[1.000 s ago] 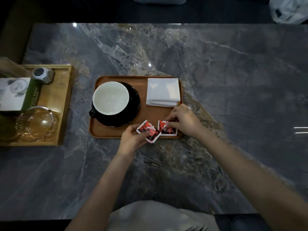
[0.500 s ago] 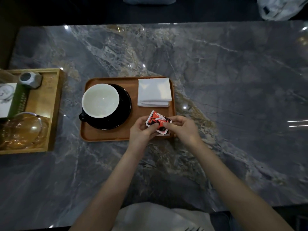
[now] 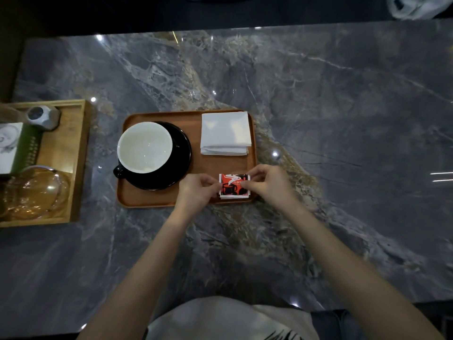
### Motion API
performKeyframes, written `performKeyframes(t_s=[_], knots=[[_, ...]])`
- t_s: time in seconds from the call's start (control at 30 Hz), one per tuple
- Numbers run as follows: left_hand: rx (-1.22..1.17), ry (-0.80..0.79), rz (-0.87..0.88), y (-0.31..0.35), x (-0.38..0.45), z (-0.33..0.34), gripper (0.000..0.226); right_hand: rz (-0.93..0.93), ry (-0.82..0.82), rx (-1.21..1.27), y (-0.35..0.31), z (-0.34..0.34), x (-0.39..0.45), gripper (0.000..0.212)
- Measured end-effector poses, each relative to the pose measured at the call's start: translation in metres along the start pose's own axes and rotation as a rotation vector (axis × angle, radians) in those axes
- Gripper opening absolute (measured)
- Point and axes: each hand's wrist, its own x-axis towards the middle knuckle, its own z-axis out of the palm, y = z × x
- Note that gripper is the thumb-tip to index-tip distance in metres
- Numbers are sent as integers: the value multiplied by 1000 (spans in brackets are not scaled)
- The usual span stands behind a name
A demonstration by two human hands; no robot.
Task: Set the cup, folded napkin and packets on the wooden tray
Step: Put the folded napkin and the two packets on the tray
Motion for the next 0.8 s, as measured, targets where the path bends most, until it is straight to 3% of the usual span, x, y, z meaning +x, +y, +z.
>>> performKeyframes(t_s=[0.27, 0.43, 0.6, 0.8], knots=[[164, 32, -11, 2, 4, 5, 12, -146, 79, -334, 1, 9, -3, 28], [207, 62, -25, 0, 6, 7, 13, -210, 90, -375, 0, 10, -6, 32], [322, -21, 103, 4, 3, 5, 42, -229, 69, -416, 1, 10, -7, 34], [388, -38, 155, 4, 1, 5, 37, -243, 62, -491, -1, 10, -7, 32]])
